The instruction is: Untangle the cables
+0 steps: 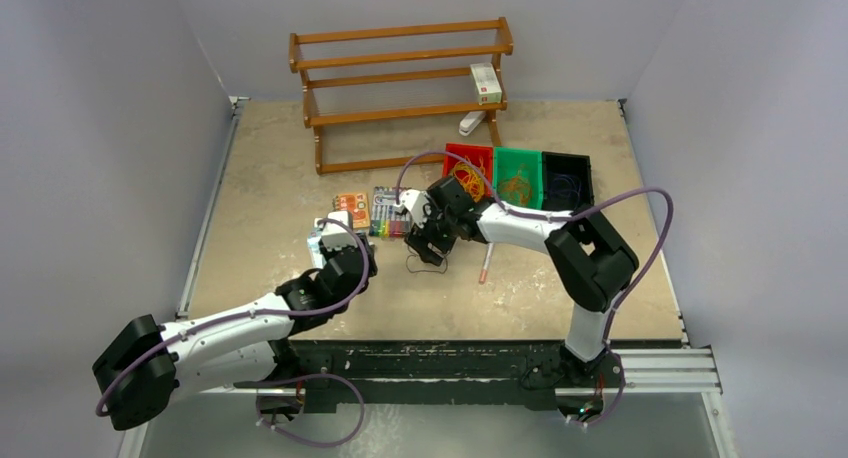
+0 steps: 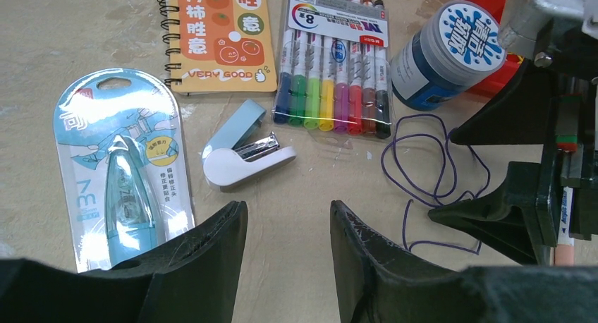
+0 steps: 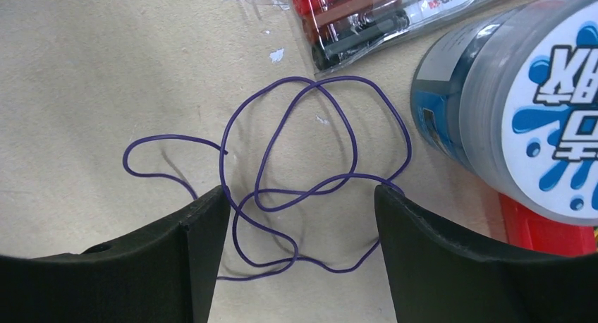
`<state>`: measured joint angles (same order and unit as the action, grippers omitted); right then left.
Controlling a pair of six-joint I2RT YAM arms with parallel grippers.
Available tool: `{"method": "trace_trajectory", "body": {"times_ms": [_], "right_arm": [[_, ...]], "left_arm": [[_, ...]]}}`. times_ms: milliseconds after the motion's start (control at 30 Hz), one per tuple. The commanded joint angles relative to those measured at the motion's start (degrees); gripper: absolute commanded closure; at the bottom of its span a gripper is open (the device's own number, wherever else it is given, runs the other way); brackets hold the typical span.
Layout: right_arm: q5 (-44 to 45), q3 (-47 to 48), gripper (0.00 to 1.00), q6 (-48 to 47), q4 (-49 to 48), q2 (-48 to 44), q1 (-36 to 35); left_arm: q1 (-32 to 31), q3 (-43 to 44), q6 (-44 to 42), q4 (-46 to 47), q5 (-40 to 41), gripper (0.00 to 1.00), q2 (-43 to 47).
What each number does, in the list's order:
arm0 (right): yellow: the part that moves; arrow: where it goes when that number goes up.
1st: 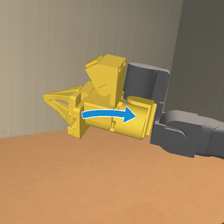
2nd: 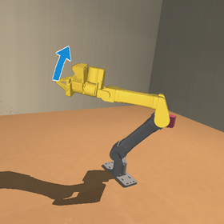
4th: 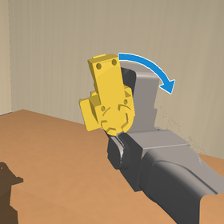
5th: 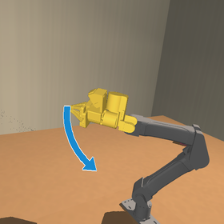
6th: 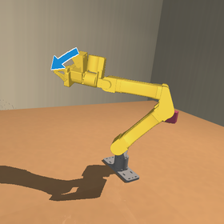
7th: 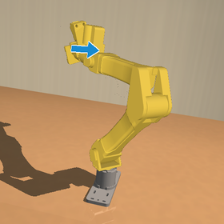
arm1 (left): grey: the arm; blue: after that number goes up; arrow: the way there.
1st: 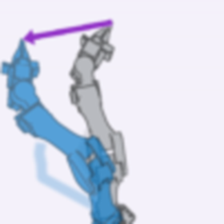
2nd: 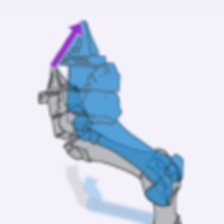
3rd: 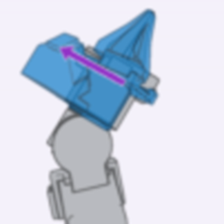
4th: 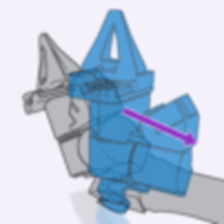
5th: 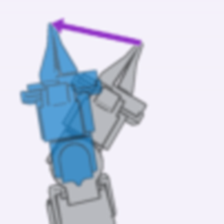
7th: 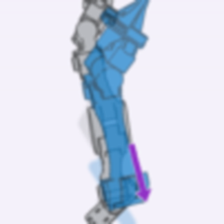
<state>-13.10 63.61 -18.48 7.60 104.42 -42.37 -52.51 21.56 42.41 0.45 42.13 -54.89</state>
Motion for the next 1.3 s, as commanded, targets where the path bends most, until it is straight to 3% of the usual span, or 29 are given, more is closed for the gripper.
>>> {"method": "trace_trajectory", "body": {"times_ms": [0, 233, 633, 800, 1000, 1267], "right_arm": [[0.2, 2.6, 0.25, 0.2, -0.6, 0.8, -0.7], [-0.1, 3.2, 0.38, 0.7, -0.2, 3.1, -0.7], [-1.6, 1.4, 1.0, 4.8, -1.4, -1.5, -0.6], [-0.8, 0.2, 1.0, 8.8, -1.5, -9.4, 1.4], [2.5, 1.5, 1.0, 10.6, 5.5, -19.3, 6.7], [16.1, 3.0, 1.0, 16.4, 8.8, -25.3, 19.8]], "left_arm": [[0.3, 2.7, -0.7, 0.8, 1.4, 0.54, -0.5], [0.3, 2.9, -0.8, 0.5, 1.6, 0.54, -0.6], [0.4, 3.0, -0.8, 0.0, 2.2, 0.54, -0.6], [0.4, 2.9, -1.0, -0.3, 2.5, 0.54, -0.2], [0.4, 2.7, -1.2, 0.2, 3.0, 0.54, -0.2], [0.4, 4.2, -2.8, 0.1, 3.0, 0.54, -1.2]]}}
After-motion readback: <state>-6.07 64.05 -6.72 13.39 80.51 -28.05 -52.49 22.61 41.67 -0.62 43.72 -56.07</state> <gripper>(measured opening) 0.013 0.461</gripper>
